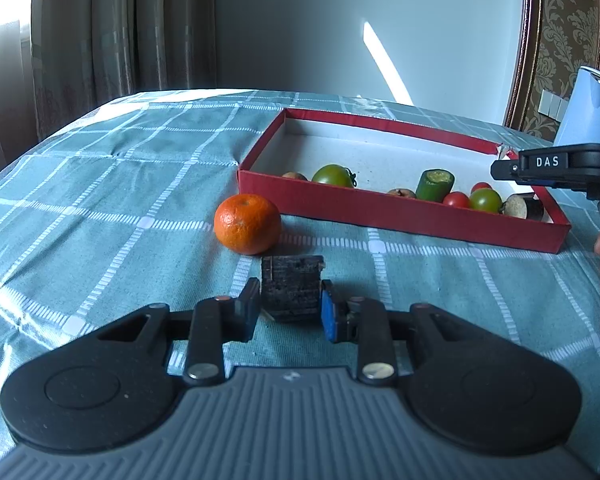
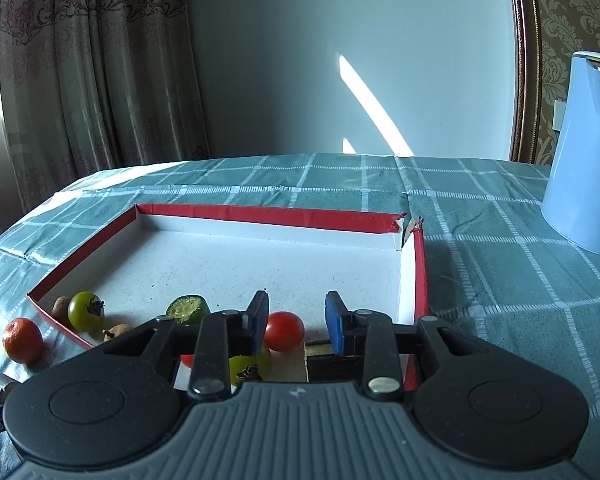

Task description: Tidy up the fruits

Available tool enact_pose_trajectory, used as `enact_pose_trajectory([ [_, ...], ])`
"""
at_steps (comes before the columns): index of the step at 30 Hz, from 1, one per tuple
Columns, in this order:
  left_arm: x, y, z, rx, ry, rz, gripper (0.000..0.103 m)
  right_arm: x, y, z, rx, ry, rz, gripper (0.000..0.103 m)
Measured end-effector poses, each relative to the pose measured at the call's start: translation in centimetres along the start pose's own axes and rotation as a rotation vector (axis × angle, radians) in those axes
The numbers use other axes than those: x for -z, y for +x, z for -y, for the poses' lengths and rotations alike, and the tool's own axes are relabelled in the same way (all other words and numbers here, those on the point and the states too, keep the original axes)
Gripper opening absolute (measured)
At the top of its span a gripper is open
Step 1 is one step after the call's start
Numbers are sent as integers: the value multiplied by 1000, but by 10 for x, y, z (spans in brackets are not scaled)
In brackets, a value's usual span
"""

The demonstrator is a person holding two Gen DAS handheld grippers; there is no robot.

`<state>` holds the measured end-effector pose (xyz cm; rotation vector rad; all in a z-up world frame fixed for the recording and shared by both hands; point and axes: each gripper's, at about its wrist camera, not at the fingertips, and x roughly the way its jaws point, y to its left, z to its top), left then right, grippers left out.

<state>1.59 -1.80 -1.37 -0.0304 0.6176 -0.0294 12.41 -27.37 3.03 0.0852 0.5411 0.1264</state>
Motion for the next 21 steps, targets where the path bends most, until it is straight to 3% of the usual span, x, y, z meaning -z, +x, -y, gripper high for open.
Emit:
enact_pose_trajectory([
  [5,0,-2,-6,13,-32,6,28,7,-27,-5,-41,0,57,31],
  [10,-1,-9,-18,41,-83,19,29,27,-48,-19,-113,-30,49,31],
  [19,3,-38,-56,-72,-74,95,32,34,-48,-79,-343,-86,-10,32],
  [21,2,-44,-67,-111,-80,109,30,33,-42,-102,-356,-115,-14,42],
])
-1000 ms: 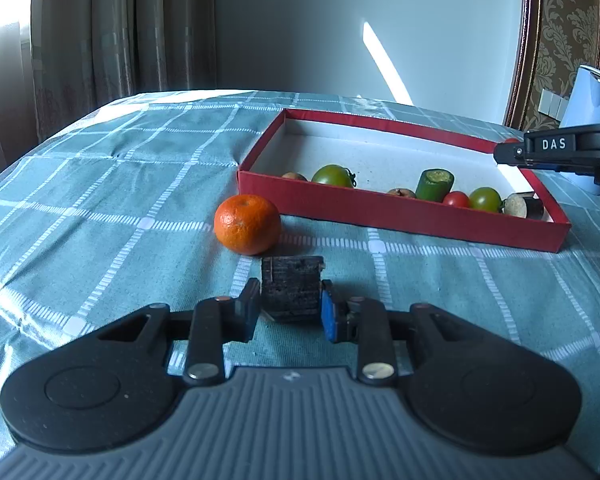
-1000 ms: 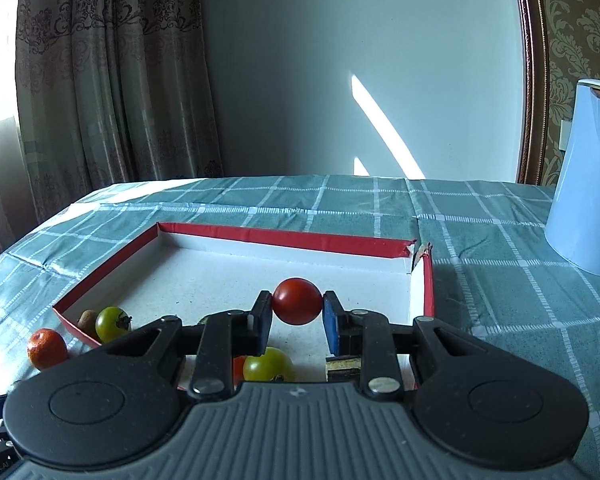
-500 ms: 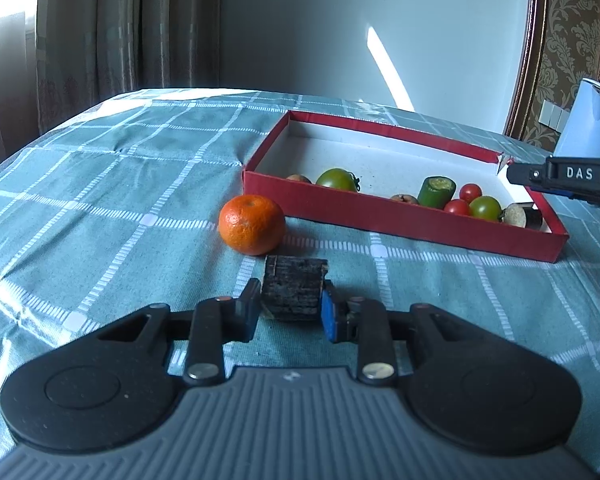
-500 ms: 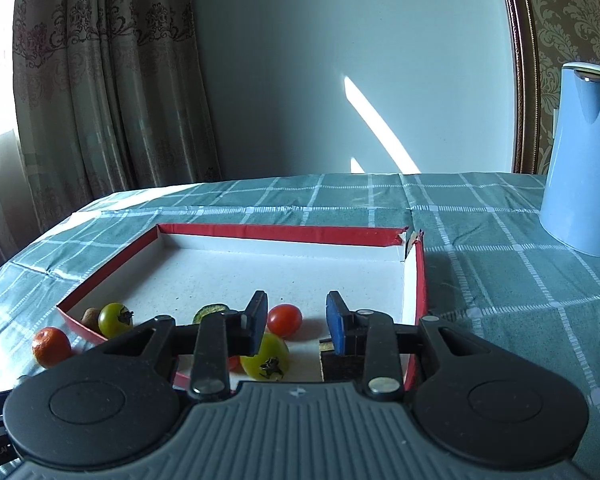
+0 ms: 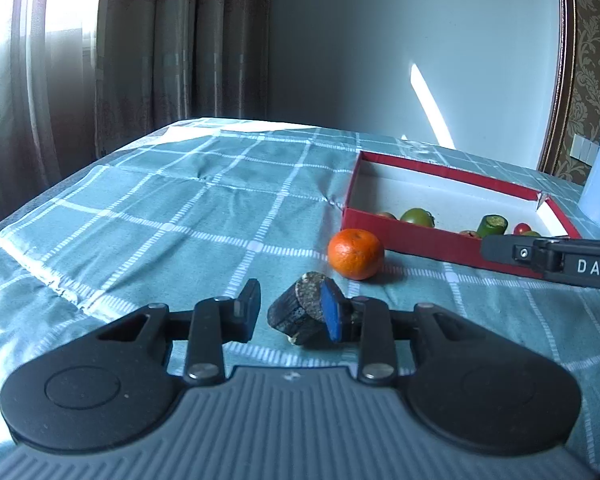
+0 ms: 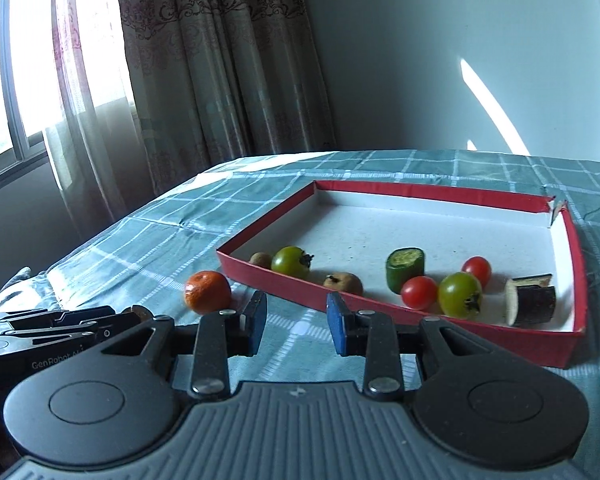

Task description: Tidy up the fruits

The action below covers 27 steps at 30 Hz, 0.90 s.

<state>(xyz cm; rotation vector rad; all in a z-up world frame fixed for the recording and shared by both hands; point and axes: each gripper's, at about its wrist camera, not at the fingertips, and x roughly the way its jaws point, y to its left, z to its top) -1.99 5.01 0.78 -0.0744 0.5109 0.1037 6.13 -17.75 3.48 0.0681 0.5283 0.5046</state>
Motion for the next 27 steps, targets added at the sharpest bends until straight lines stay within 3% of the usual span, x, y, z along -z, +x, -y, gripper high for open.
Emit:
enact_pose_trajectory([
  [2,-1,-4,-11,6,-18,10,29,-1,10,-16,-15,-28,1,59],
  [4,-3,-7,-19,14,-34,14,29,-3,20,-31,-28,-59,-2,69],
  [8,-4,-12,-28,30,-40,31,28,-4,38,-51,-18,-117,-21,70],
  [13,-2,-11,-36,51,-45,22,18,-2,57,-59,-7,-144,-63,70],
  [18,4,-12,-41,65,-43,22,18,-5,71,-63,-1,-139,-90,70],
  [21,5,-13,-44,66,-49,23,18,-5,85,-66,4,-135,-136,60],
  [23,7,-14,-45,67,-40,23,18,-4,89,-66,-9,-127,-145,42],
  [27,10,-14,-41,76,0,27,18,-2,81,-69,4,-143,-122,41],
])
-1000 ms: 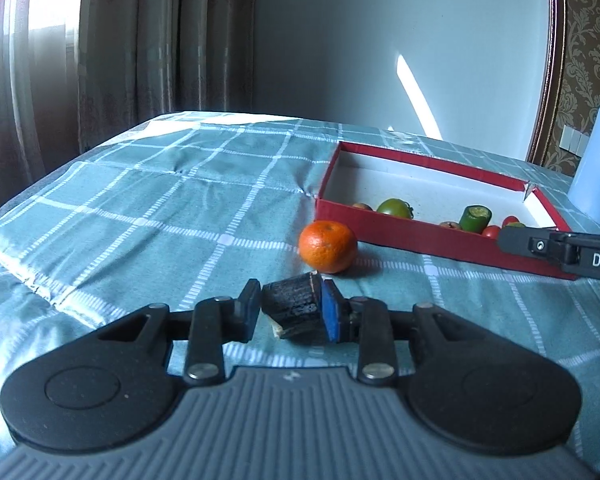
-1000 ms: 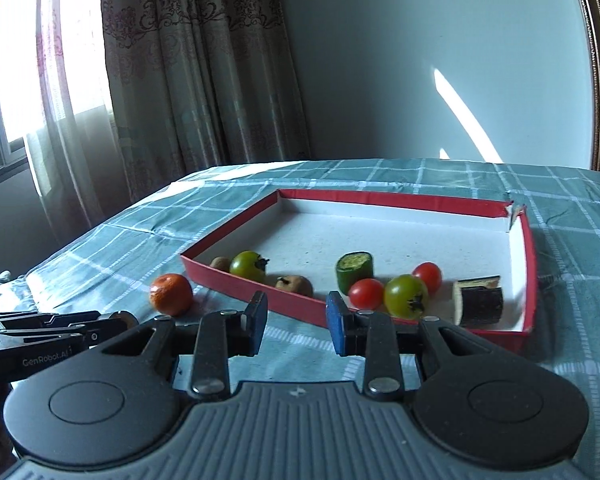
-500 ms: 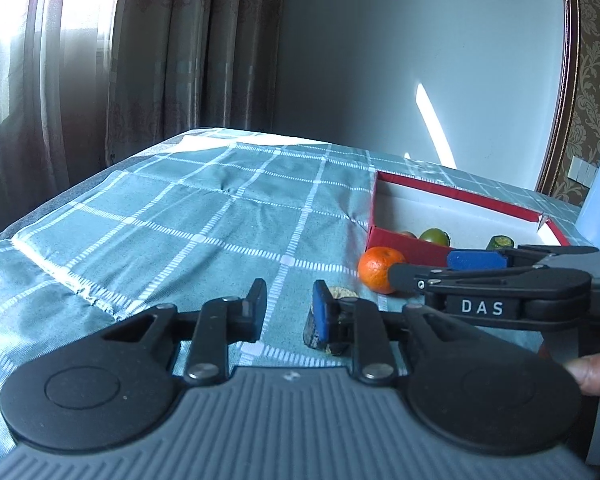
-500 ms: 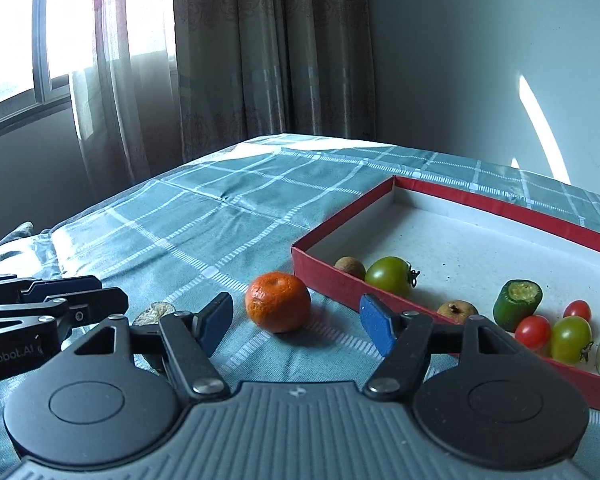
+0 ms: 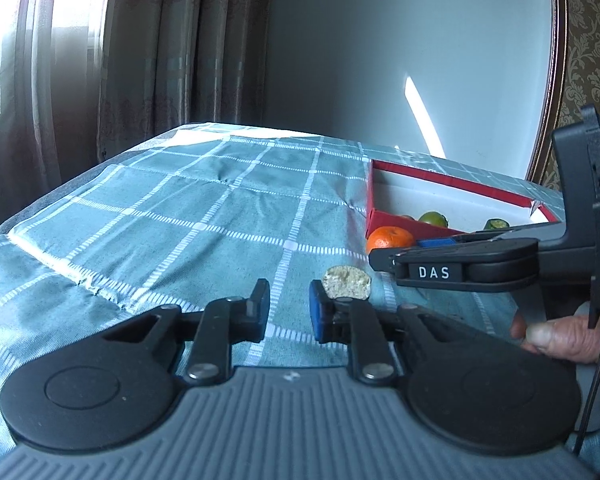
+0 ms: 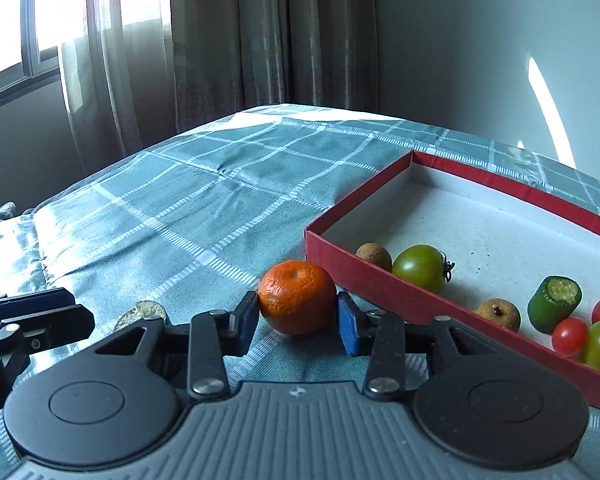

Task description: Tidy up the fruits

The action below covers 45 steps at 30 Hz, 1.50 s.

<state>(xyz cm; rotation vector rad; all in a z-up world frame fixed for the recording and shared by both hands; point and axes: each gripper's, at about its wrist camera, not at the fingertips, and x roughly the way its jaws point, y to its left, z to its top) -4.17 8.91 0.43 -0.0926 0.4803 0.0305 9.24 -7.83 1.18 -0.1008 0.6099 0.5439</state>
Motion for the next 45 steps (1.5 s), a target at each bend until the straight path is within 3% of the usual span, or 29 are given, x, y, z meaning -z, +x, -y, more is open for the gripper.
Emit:
enact_pose_trajectory([
  [3,0,0,10,22,45,13,20,3,-20,5,-16,19,41,41],
  [5,-1,2,19,31,81,11,27,5,-36,10,-8,24,73,40],
  [7,-1,3,29,27,111,19,43,8,-55,20,1,47,101,40],
  [9,0,4,37,45,138,23,51,14,-70,33,6,77,120,40],
  [15,-6,27,51,12,140,-40,50,33,-102,69,41,148,147,40],
  [17,-8,33,52,-5,139,-58,57,40,-112,80,47,172,158,40],
  [19,-10,42,51,-15,110,-93,82,51,-124,90,65,196,174,40],
  [20,-9,44,51,-33,103,-92,86,57,-131,96,78,201,179,40],
  [26,-11,59,44,-46,53,-142,77,88,-151,127,170,230,158,40],
  [28,-12,61,45,-44,44,-150,54,96,-156,138,193,256,154,40],
  [29,-12,62,45,-42,41,-155,48,97,-157,142,193,266,157,40],
  [33,-13,61,53,-55,46,-149,34,100,-162,148,190,284,179,40],
  [45,-33,47,112,5,159,-68,30,105,-165,157,150,337,208,40],
])
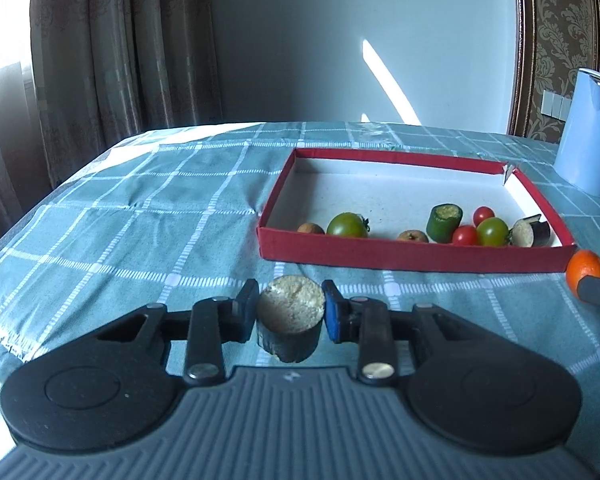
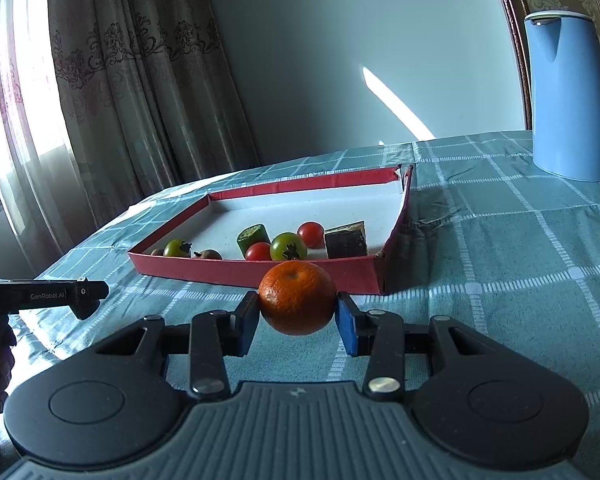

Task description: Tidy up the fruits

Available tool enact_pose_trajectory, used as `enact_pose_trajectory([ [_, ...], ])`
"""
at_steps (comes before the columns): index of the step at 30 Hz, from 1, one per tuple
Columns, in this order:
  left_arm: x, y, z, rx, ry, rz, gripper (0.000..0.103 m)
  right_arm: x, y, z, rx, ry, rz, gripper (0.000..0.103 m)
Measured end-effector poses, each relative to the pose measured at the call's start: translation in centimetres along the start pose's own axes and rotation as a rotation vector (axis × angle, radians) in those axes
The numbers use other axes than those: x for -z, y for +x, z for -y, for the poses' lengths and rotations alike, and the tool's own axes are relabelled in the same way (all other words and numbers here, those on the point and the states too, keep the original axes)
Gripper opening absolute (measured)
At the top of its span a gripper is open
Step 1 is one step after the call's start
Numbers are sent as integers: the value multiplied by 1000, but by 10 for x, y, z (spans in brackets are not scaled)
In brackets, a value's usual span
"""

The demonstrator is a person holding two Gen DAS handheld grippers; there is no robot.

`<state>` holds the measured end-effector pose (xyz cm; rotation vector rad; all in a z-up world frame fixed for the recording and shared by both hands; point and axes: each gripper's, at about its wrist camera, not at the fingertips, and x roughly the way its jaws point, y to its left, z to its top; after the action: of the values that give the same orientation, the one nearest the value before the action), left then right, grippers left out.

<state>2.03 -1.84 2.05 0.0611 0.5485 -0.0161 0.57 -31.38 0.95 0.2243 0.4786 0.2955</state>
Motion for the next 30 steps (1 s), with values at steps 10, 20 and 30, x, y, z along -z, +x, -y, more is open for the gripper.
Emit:
enact_pose_trajectory([
  [10,-48,39,51,10,61,50,30,0,1,9,-32,56,0,40],
  [20,-55,86,53,27,18,0,32,0,3,10,-55,70,-11,40],
  [30,-40,52,51,-4,59,48,58,0,1,11,-53,72,0,41],
])
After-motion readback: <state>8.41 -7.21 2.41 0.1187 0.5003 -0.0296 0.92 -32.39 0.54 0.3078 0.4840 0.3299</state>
